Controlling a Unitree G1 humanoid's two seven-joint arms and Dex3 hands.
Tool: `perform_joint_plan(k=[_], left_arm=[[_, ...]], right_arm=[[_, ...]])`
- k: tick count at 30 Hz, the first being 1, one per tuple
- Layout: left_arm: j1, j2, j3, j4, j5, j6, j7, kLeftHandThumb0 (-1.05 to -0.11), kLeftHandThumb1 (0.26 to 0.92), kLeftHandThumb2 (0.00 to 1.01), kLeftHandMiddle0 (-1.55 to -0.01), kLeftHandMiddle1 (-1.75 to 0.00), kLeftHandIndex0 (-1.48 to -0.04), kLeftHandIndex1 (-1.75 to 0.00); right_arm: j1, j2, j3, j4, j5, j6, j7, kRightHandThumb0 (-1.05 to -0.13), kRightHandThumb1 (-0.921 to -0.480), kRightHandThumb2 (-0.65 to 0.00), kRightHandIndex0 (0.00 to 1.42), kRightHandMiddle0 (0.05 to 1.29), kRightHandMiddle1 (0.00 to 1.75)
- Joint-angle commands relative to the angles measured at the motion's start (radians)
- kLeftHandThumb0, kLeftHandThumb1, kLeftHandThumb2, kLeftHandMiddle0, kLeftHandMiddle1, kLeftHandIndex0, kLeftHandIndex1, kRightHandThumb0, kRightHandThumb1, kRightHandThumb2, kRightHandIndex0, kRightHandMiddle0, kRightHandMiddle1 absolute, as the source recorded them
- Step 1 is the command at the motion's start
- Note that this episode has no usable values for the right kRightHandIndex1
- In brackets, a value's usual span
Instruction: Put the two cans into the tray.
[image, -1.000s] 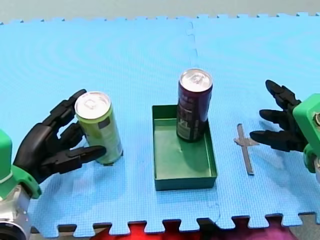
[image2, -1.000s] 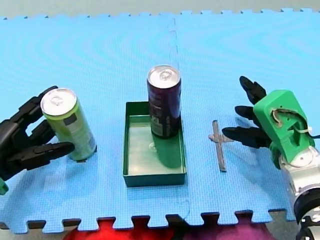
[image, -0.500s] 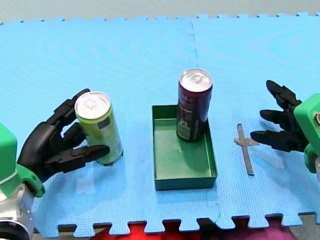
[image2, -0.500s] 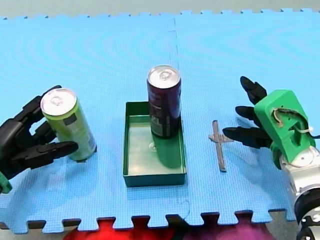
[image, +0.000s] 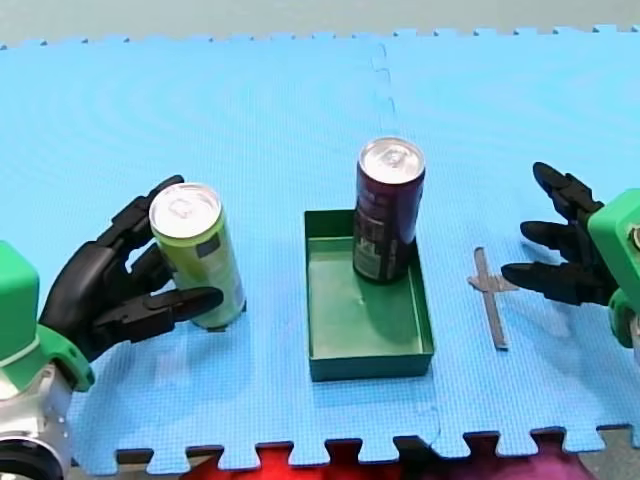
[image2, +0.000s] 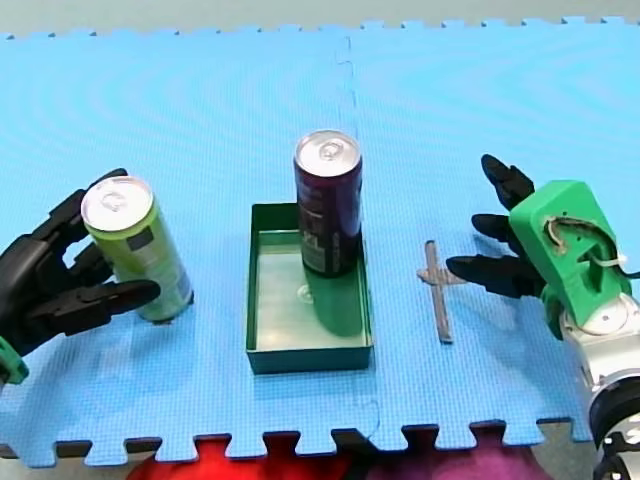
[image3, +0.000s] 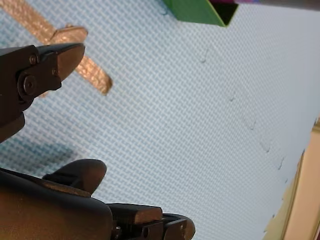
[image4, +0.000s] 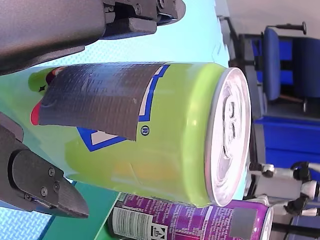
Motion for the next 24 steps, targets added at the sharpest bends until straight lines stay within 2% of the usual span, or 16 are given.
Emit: perform_joint_plan(k=[1, 24], left_arm=[[-0.006, 0.001, -0.001, 0.005, 0.004, 0.001, 0.004, -1.048, 0.714, 0.01, -0.10, -0.01, -0.09, -0.01], [-0.018, -0.015, -0.007, 0.007, 0.015, 0.002, 0.018, -1.048, 0.734, 0.01, -0.14, -0.02, -0.11, -0.01]], right_arm=[[0.002, -0.007, -0.001, -0.001, 0.002, -0.001, -0.003, -0.872, -0.788, -0.001, 0.25, 0.11, 0.00], [0.004, -0.010, -0.001, -0.003, 0.002, -0.001, -0.009, -0.858, -0.783, 0.000, 0.25, 0.11, 0.00]])
